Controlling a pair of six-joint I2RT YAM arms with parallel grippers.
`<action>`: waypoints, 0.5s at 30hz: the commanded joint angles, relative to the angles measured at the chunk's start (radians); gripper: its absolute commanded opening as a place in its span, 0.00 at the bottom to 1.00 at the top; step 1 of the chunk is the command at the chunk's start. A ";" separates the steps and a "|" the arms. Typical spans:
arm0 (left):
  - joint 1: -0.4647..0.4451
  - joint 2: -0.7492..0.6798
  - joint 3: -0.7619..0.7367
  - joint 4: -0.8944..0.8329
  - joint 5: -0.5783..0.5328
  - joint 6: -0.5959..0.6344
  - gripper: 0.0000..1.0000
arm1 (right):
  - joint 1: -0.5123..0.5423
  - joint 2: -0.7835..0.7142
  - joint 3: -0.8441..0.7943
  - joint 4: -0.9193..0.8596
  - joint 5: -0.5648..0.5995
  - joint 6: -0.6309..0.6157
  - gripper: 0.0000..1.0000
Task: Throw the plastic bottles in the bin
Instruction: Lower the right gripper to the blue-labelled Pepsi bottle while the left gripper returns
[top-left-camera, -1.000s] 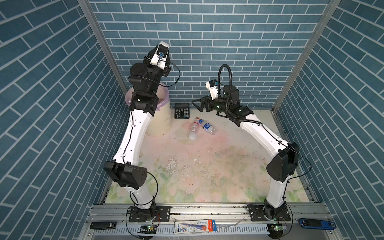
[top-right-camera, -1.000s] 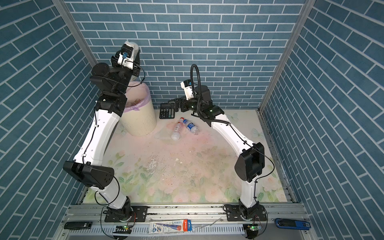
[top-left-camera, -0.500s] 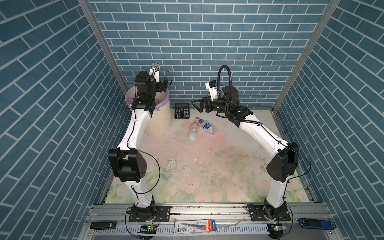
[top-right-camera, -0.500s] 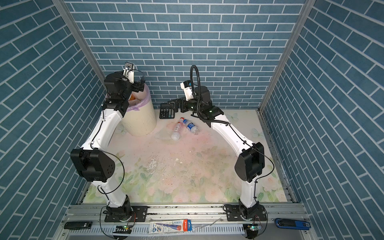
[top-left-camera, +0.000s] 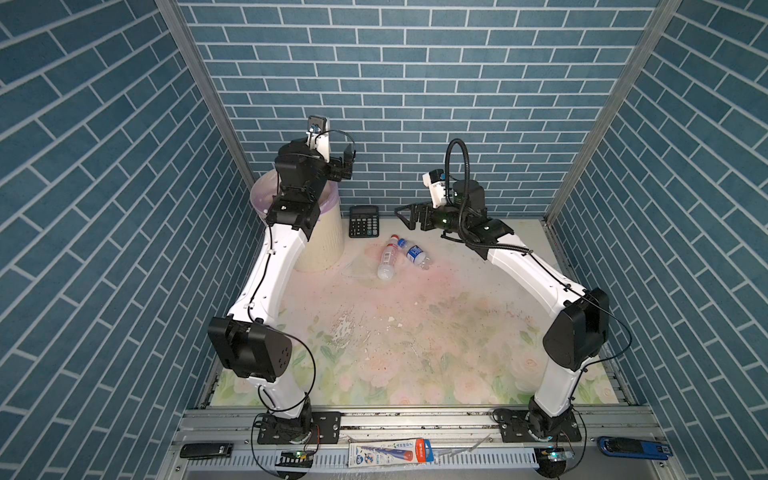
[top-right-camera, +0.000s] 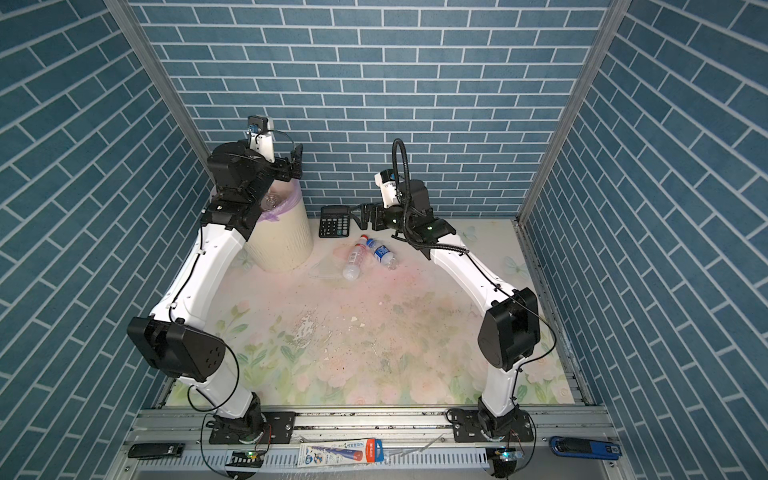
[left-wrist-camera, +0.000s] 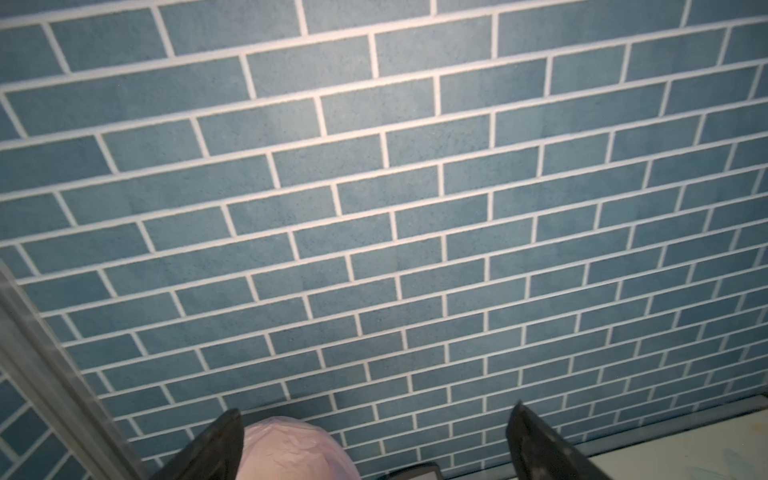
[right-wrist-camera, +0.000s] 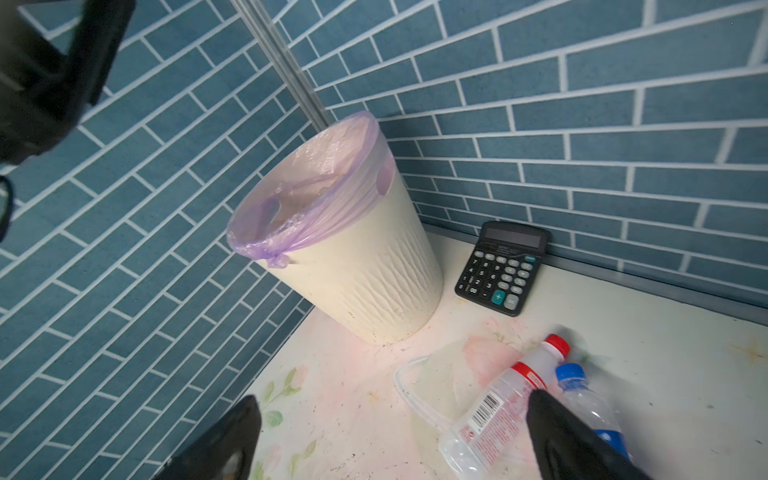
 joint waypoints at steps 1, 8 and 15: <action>-0.075 0.001 0.038 -0.143 -0.009 -0.130 0.99 | -0.049 -0.030 -0.062 -0.044 0.032 0.013 0.99; -0.138 0.090 0.086 -0.387 0.059 -0.452 0.99 | -0.139 -0.003 -0.154 -0.093 0.008 -0.031 0.99; -0.209 0.080 -0.145 -0.294 0.134 -0.642 0.99 | -0.151 0.093 -0.188 -0.123 -0.003 -0.156 0.99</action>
